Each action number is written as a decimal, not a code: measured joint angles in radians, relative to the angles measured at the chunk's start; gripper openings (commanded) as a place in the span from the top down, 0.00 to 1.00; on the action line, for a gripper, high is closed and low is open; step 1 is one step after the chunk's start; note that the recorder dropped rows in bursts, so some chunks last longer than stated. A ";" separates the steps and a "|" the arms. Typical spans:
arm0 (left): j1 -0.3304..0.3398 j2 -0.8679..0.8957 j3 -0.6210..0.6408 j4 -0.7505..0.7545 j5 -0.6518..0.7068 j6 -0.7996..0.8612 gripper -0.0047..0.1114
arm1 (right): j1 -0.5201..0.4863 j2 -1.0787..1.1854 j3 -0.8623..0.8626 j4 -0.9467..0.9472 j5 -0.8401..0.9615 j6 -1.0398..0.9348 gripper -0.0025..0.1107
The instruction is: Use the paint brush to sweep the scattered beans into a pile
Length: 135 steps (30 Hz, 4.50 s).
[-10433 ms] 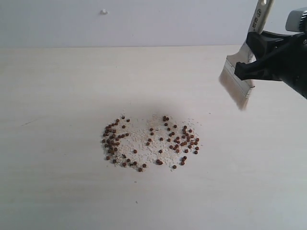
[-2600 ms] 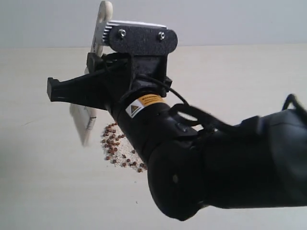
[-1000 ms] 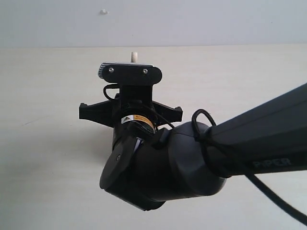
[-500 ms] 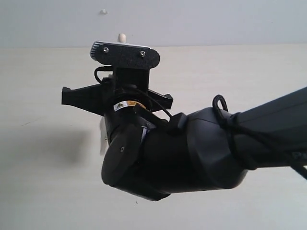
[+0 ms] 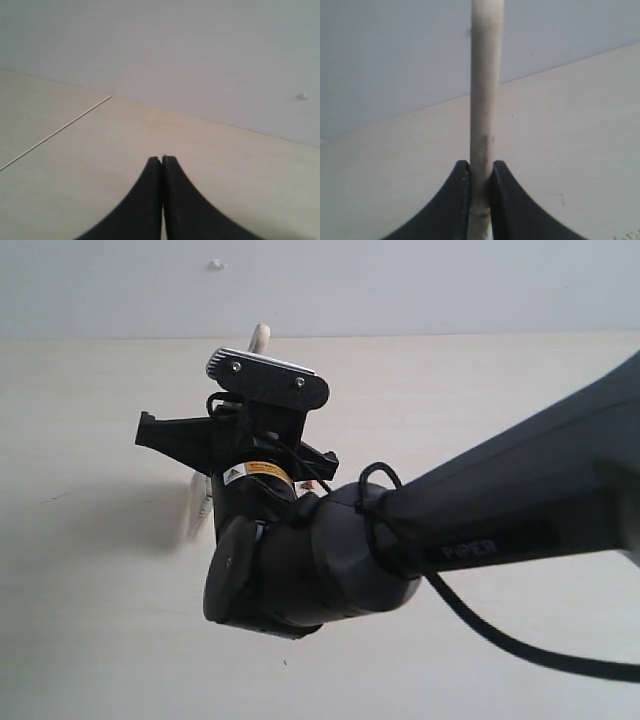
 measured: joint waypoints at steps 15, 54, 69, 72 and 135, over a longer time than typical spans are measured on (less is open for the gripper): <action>0.000 0.000 0.000 0.000 0.000 0.000 0.96 | -0.028 0.069 -0.128 0.246 -0.002 -0.229 0.98; 0.000 0.000 0.000 0.000 0.000 0.000 0.96 | -0.273 -0.207 -0.134 -0.189 0.809 -1.098 0.98; 0.000 0.000 0.000 0.000 0.000 0.000 0.96 | -0.587 -0.209 -0.146 -0.389 1.142 -1.443 0.98; 0.000 0.000 0.000 0.000 0.000 0.000 0.96 | -0.692 -0.209 -0.185 -0.231 1.376 -1.689 0.98; 0.000 0.000 0.000 0.000 0.000 0.000 0.96 | -0.883 0.204 -0.436 0.264 2.177 -1.571 0.98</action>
